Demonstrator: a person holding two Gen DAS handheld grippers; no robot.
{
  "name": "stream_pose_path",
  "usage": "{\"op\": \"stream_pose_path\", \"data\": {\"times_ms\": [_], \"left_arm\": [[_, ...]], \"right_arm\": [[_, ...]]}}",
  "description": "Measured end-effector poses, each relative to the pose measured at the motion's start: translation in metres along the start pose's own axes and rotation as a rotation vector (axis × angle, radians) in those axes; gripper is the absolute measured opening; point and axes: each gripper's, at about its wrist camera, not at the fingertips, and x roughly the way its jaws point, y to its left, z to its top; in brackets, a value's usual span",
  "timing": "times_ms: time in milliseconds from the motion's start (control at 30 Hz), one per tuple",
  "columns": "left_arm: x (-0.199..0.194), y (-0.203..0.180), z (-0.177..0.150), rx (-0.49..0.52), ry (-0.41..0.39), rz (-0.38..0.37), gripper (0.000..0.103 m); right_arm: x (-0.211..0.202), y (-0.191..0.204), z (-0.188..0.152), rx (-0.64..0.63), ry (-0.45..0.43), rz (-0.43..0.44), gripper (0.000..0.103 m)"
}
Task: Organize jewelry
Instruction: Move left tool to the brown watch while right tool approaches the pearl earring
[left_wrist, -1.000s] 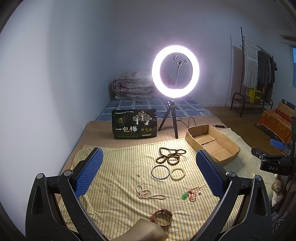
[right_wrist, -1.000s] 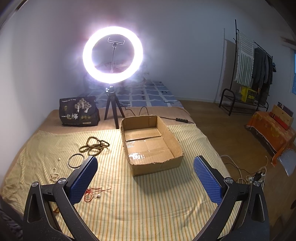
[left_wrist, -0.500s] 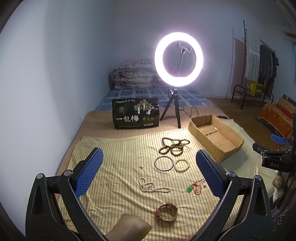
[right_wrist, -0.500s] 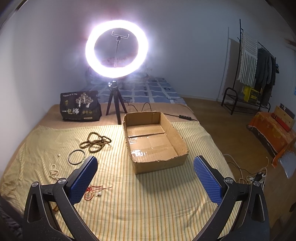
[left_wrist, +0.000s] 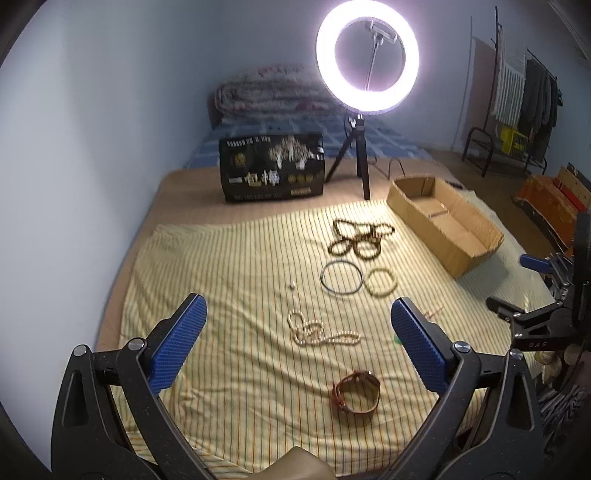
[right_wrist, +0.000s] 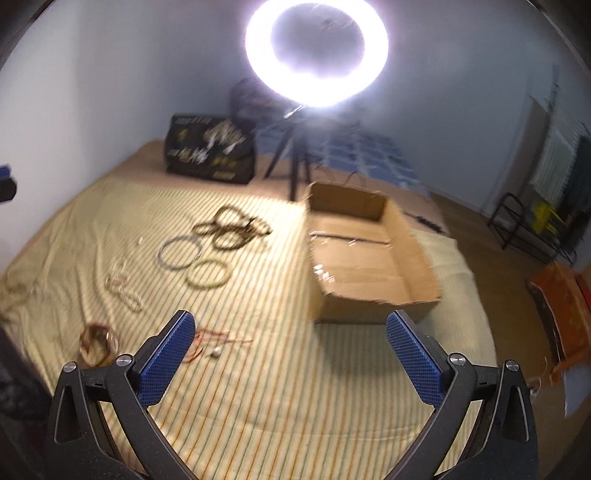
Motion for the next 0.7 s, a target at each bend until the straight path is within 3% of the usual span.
{"op": "stream_pose_path", "data": {"times_ms": [100,233,533,600,700], "left_arm": [[0.012,0.0,-0.007,0.012,0.049,-0.017,0.102],[0.037,-0.002,-0.02,0.011,0.152,-0.069,0.082],[0.085,-0.016,-0.057,-0.038,0.381,-0.203,0.049],[0.093,-0.017,-0.063,-0.05,0.417,-0.219,0.046],[0.099,-0.018,-0.067,-0.063,0.442,-0.224,0.041]], "right_arm": [[0.018,0.009,-0.004,-0.033,0.068,0.082,0.103],[0.038,0.021,-0.013,-0.09,0.137,0.129,0.102],[0.082,0.035,-0.03,-0.126,0.314,0.243,0.054],[0.091,0.037,-0.032,-0.121,0.341,0.261,0.042],[0.102,0.04,-0.034,-0.111,0.372,0.275,0.033]]}}
